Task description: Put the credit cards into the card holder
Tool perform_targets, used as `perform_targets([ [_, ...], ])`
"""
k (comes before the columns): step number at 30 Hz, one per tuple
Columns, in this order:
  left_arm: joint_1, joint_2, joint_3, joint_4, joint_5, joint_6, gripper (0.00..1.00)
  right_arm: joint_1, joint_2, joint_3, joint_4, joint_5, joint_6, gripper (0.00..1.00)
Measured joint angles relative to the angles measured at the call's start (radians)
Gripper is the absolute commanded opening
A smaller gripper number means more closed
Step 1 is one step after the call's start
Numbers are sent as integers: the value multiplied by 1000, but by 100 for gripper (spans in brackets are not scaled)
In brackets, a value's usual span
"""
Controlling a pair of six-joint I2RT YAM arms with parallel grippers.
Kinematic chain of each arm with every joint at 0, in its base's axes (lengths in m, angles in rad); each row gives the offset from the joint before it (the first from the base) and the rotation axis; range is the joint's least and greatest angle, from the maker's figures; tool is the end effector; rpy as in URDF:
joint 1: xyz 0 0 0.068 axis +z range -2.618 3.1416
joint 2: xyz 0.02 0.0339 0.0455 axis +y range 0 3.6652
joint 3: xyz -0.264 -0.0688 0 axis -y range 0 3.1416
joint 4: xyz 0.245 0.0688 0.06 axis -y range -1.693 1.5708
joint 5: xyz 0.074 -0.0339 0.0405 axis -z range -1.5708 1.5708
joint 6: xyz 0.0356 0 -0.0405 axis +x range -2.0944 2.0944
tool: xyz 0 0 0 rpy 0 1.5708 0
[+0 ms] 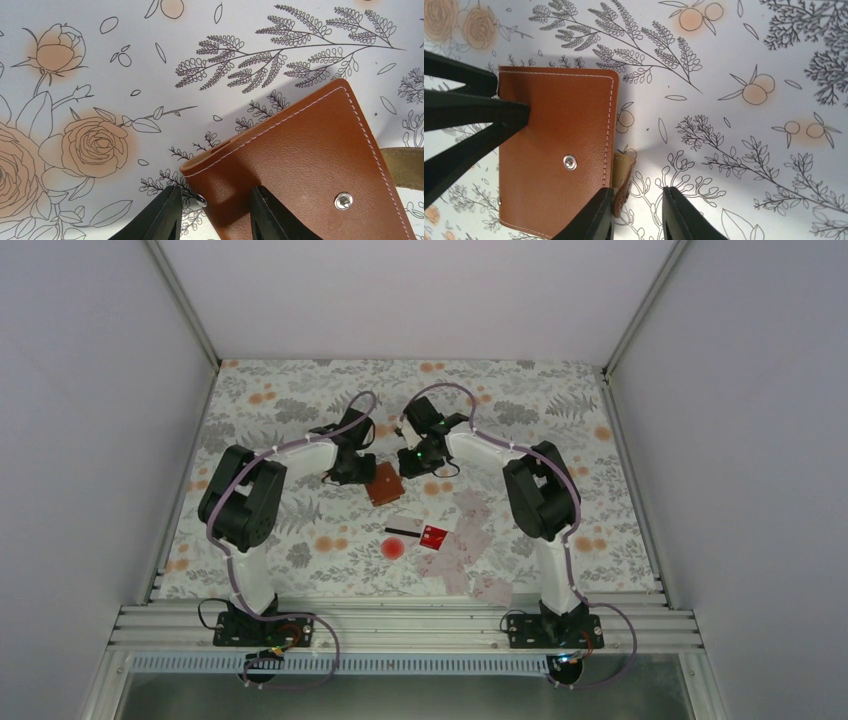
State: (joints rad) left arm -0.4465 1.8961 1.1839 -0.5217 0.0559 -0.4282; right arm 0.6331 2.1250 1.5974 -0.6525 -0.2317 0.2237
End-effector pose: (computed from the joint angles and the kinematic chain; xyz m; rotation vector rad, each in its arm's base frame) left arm 0.3286 -0.1595 0.1456 0.0396 2.8466 -0.2772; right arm 0.3517 0.2682 0.1660 -0.6400 2.7615 0.5329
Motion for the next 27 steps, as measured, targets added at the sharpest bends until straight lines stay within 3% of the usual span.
perform_targets([
  [6,-10,5,15,-18,-22,4,36,-1,0,0,2,1,-9,16],
  [11,-17,6,22,-26,-37,19,36,-5,2,3,1,7,-8,26],
  [15,-24,10,30,-34,-52,32,36,-19,30,30,1,7,-16,27],
  [27,-34,11,34,-37,-74,51,36,-41,82,66,-5,-35,-14,19],
])
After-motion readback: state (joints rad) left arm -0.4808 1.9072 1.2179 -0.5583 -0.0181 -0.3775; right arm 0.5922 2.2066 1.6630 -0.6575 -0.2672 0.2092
